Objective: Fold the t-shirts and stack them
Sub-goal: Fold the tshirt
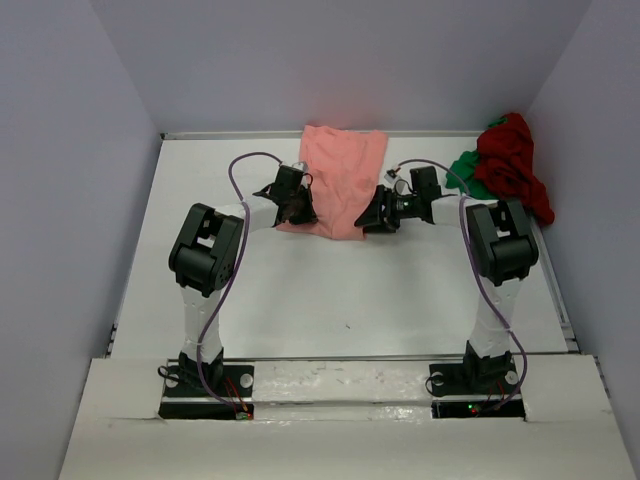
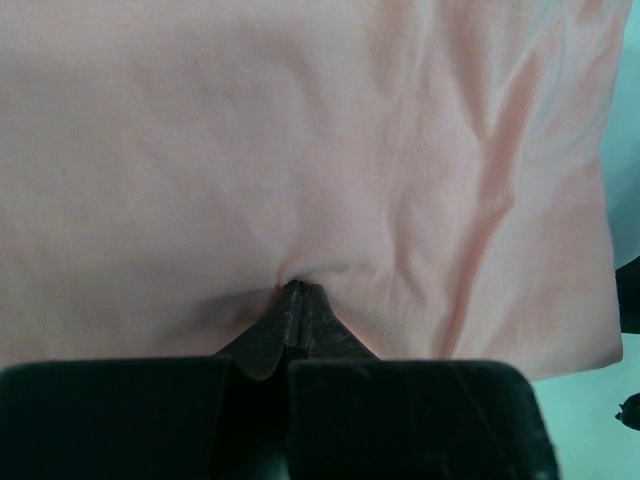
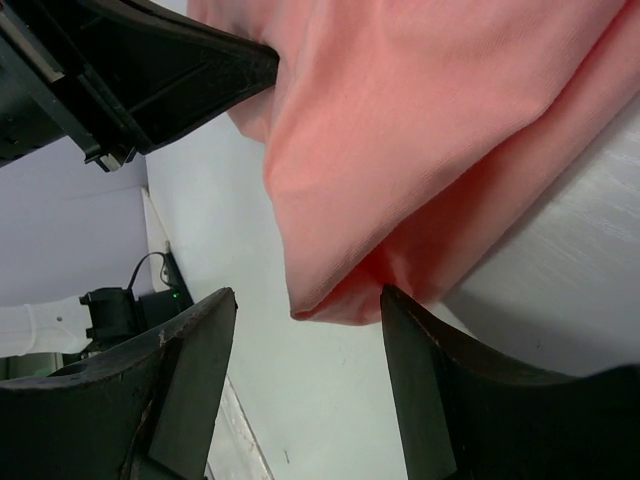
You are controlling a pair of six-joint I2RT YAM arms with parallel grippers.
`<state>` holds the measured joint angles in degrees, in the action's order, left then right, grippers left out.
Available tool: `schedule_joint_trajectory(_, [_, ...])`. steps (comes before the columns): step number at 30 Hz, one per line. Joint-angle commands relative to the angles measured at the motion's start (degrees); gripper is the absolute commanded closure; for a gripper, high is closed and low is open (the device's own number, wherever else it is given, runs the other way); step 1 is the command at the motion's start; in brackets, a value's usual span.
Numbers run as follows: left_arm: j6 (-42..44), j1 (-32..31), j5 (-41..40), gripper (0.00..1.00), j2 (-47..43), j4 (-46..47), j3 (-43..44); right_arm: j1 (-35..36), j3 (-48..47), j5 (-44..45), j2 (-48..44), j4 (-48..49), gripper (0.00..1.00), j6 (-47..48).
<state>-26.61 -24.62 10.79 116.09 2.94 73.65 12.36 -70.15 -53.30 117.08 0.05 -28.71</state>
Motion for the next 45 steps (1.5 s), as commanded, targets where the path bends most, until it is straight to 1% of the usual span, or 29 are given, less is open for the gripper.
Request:
schedule_joint_trajectory(1, [1.91,0.8,-2.17,1.0,-0.34,-4.61,0.09,0.21,-2.1,-1.1,1.57,2.84,0.34,-0.73])
schedule_joint_trajectory(7, [1.91,0.89,-2.0,1.0,0.01,-4.35,0.09,0.74,-2.01,-2.86,2.19,6.09,0.34,-3.45])
schedule_joint_trajectory(15, [2.0,0.89,-2.0,1.0,0.1,-4.26,-0.17,3.1,-3.15,-3.39,2.98,7.85,0.34,-5.74])
schedule_joint_trajectory(21, [2.0,0.89,-1.91,1.0,0.27,-4.26,0.01,3.64,-2.63,-3.22,2.19,7.51,0.38,-6.44])
schedule_joint_trajectory(24, [2.0,0.89,-2.0,1.0,0.27,-4.26,0.01,3.64,-2.36,-2.78,1.75,5.49,0.38,-6.27])
schedule_joint_trajectory(29, [2.0,0.98,-1.91,1.0,0.36,-4.35,0.18,3.64,0.45,-2.08,-0.53,3.73,0.38,-5.05])
schedule_joint_trajectory(31, [2.0,0.98,-1.91,1.0,0.36,-4.35,0.18,3.64,1.41,-1.81,-1.06,2.94,0.4,-4.16])
schedule_joint_trajectory(33, [2.0,0.98,-1.91,1.0,0.36,-4.35,0.27,3.64,1.86,-1.37,-1.32,2.32,0.45,-3.64])
schedule_joint_trajectory(35, [2.09,0.98,-1.91,1.0,0.45,-4.35,0.27,3.64,1.95,-1.28,-1.24,1.62,0.63,-3.2])
schedule_joint_trajectory(36, [2.0,0.98,-1.91,1.0,0.45,-4.35,0.27,3.64,2.12,-1.19,-1.24,1.09,0.75,-2.76])
schedule_joint_trajectory(38, [2.0,0.98,-1.91,1.0,0.54,-4.35,0.18,3.64,2.47,-1.11,-1.32,0.83,0.75,-2.49])
schedule_joint_trajectory(39, [2.09,0.98,-2.0,1.0,0.54,-4.35,0.09,3.64,2.74,-0.67,-1.76,0.22,0.73,-1.8])
schedule_joint_trajectory(42, [2.18,1.07,-2.09,1.0,0.45,-4.43,0.09,3.64,2.91,0.3,-2.38,0.21,0.74,-1.0])
schedule_joint_trajectory(43, [2.18,1.15,-2.09,1.0,0.45,-4.43,0.09,3.64,2.91,0.47,-2.47,-1.71,0.82,-0.82])
schedule_joint_trajectory(45, [2.18,1.07,-2.09,1.0,0.36,-4.52,0.01,3.64,2.56,0.65,-2.38,-2.08,0.88,-0.65])
